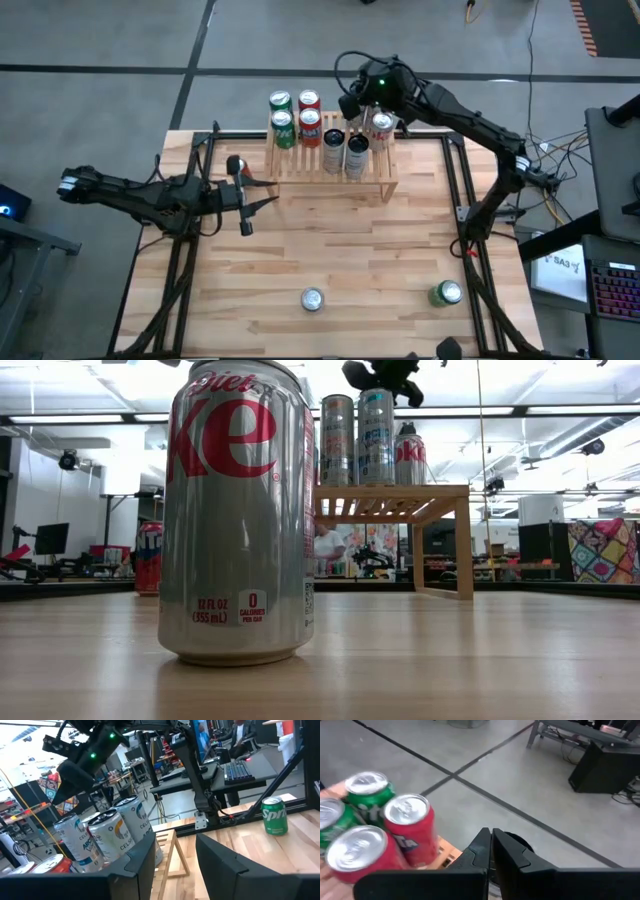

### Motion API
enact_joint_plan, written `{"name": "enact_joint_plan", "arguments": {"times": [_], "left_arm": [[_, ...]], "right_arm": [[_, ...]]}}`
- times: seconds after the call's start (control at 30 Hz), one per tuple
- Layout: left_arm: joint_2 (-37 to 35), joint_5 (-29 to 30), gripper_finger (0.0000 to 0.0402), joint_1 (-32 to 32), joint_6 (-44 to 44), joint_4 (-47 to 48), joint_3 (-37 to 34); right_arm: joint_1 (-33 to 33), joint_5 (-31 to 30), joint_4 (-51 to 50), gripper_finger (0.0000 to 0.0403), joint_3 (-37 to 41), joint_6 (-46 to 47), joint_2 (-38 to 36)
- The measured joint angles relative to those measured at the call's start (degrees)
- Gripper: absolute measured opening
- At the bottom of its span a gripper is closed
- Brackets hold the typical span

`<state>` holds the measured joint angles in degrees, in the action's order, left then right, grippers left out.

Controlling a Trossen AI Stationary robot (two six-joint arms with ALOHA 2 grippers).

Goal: Place canned beverage on shelf
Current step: Adjust the soda cans on the shelf

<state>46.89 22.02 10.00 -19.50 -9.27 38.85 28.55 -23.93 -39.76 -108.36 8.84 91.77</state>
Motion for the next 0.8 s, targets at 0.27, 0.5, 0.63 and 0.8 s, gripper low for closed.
{"name": "enact_joint_plan", "arguments": {"times": [0.27,0.5,0.63,0.8], "left_arm": [[0.00,-0.04,0.0125,0.02,2.52,0.57,0.00],[0.00,-0.07,0.0125,0.02,4.28,0.84,0.00],[0.00,-0.07,0.0125,0.02,5.05,0.84,0.00],[0.00,-0.09,0.0125,0.02,5.52,0.89,0.00]], "right_arm": [[-0.03,-0.10,-0.73,0.0009,-0.04,-1.34,1.11],[0.00,-0.18,-0.77,0.0009,0.00,-2.01,1.11],[-0.01,-0.17,-0.93,0.0009,0.55,-1.95,1.11],[0.01,-0.17,-1.61,0.0009,1.82,-1.05,1.11]]}}
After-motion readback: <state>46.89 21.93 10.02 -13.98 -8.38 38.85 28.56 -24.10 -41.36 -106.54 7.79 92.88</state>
